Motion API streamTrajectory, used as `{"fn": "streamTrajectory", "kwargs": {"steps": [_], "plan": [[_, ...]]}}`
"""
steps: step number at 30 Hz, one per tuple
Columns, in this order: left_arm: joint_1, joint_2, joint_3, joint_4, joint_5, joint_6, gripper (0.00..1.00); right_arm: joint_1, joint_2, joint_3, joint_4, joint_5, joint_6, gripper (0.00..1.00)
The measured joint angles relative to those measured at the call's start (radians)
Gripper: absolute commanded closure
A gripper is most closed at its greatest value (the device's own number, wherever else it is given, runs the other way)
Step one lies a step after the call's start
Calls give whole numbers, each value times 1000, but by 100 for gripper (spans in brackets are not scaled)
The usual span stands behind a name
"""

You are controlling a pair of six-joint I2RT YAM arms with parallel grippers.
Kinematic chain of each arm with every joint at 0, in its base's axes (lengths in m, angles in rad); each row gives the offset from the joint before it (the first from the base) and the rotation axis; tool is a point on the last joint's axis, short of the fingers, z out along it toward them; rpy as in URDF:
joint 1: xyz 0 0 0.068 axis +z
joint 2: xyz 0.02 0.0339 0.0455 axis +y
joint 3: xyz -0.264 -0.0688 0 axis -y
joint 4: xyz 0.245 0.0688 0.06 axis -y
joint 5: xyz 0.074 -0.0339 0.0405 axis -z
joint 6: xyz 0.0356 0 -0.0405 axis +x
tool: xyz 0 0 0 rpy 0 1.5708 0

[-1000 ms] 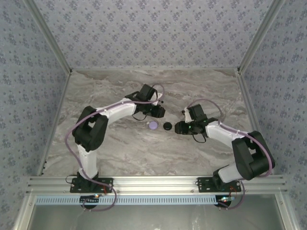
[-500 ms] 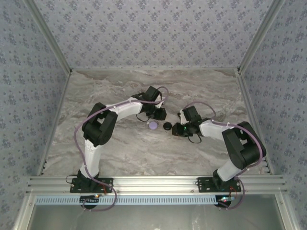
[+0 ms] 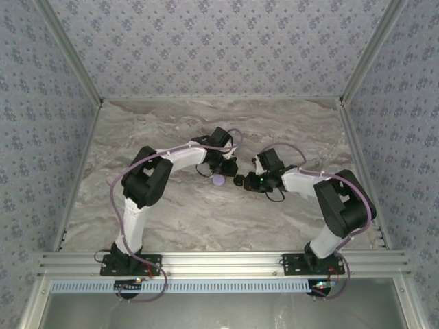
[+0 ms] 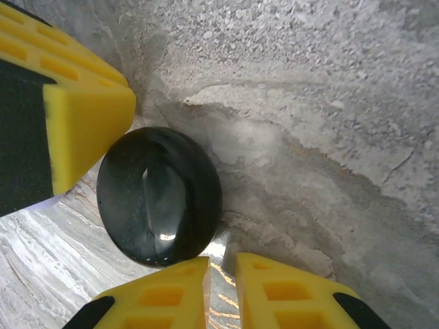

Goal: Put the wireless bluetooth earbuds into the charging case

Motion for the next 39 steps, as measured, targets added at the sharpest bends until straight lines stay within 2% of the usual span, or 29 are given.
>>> {"fn": "streamTrajectory", "kwargs": {"steps": [19,27,33,39], "plan": [[-26,-3,6,-36,-30,3,83,-23,51,109,-87,124,-20,79],[-42,-24,1,-40,-82,-15,77,-51,43,115,-132,149,-43,77],[-38,-105,-35,-4,-95,-57,66,-101,-37,95,-134,95,-45,71],[3,-122,-97,115,-6,-147,61,-117,-58,67,-92,-19,0,67]]}}
